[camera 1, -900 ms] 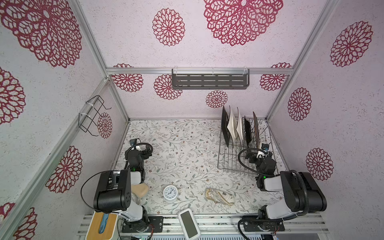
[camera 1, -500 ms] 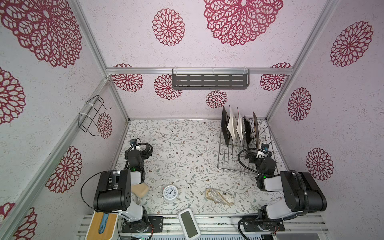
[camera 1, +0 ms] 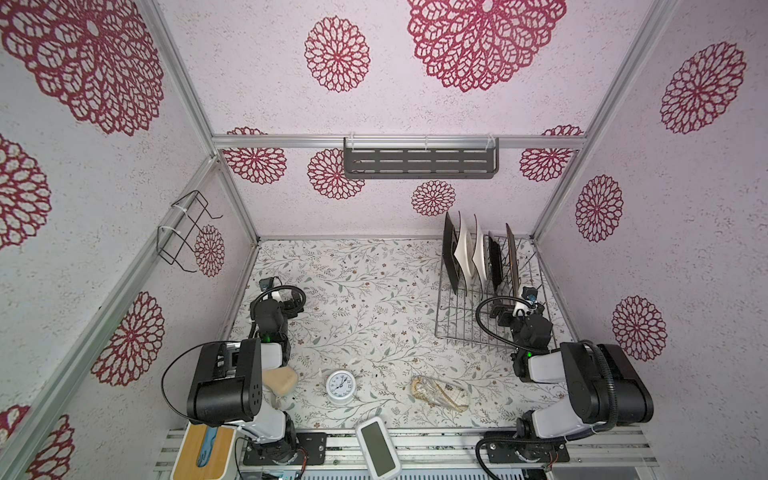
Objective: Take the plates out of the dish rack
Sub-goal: 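Raise both arms from the rest pose toward the dish rack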
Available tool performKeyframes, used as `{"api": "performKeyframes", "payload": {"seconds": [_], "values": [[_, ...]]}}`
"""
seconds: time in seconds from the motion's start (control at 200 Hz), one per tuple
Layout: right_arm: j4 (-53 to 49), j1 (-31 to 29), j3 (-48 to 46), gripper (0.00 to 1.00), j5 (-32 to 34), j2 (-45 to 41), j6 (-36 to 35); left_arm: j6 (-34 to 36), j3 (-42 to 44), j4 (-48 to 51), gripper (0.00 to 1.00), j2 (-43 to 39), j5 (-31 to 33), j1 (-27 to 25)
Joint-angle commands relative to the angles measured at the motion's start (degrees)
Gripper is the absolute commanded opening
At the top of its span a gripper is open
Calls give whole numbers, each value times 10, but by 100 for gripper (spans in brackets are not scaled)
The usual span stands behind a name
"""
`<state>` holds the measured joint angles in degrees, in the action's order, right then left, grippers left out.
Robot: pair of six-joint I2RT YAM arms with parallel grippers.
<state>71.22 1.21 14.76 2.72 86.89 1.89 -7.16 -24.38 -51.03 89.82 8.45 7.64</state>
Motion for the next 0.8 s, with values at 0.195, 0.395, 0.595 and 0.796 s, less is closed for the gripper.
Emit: {"api": "performKeyframes", "payload": {"seconds": [0.195,0.395,0.595,0.796], "values": [[-24,1,-3,99,-9,10,-9,1,2,2,97,-6,4,-3],[-14,0,-15,99,32,-4,4,-12,14,-21,97,-13,78,-14],[-62,-2,-33,99,24,-90,3,-1,31,14,97,-97,134,-39],[-184,-12,-23,99,64,-202,27,-48,-16,197,97,-200,173,-66]]}}
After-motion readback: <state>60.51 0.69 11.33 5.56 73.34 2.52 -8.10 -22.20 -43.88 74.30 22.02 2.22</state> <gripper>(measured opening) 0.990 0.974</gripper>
